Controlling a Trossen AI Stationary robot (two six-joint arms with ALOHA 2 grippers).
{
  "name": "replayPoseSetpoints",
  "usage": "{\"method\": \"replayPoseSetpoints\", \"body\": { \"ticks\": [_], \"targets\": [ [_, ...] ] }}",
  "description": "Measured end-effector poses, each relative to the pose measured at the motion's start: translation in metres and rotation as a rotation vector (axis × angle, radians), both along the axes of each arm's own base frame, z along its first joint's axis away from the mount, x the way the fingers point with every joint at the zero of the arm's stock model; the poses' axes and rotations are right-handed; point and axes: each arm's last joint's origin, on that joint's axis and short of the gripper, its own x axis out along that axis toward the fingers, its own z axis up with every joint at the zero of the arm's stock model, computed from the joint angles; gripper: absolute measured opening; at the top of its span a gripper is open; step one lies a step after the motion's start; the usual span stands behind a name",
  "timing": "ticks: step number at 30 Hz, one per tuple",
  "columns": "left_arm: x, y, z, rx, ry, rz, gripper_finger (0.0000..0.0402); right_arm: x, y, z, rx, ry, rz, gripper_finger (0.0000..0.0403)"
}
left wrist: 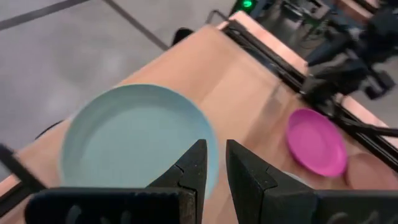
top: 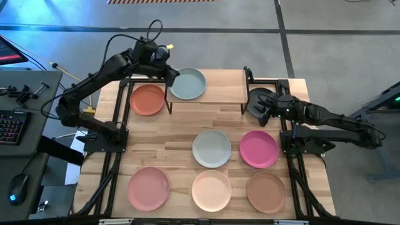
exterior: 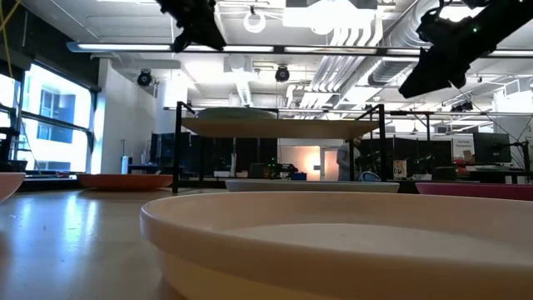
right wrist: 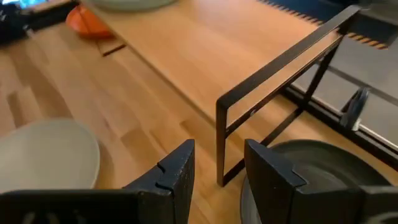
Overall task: Place and stack plates onto a shelf
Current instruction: Put the dark green plate on the shelf
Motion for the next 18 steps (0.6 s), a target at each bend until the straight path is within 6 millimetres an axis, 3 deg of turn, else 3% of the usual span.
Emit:
{"method": "replayPoseSetpoints", "body": {
  "ticks": [6, 14, 18],
  "targets": [
    [0.004, -0.021, 0.007, -0.005, -0.03, -0.058, 0.0051, -0.003, -0.005, -0.002, 0.026, 0.068, 0.078, 0.0129],
    [0.012, -0.037, 0.008, -0.019, -0.038, -0.11, 0.0051, 0.006, -0.022, 0.031, 0.047, 0.252, 0.042, 0.0129],
    [0.014, -0.041, 0.008, -0.02, -0.038, -0.126, 0.0051, 0.016, -0.033, 0.033, 0.095, 0.401, 0.047, 0.0129]
  ]
}}
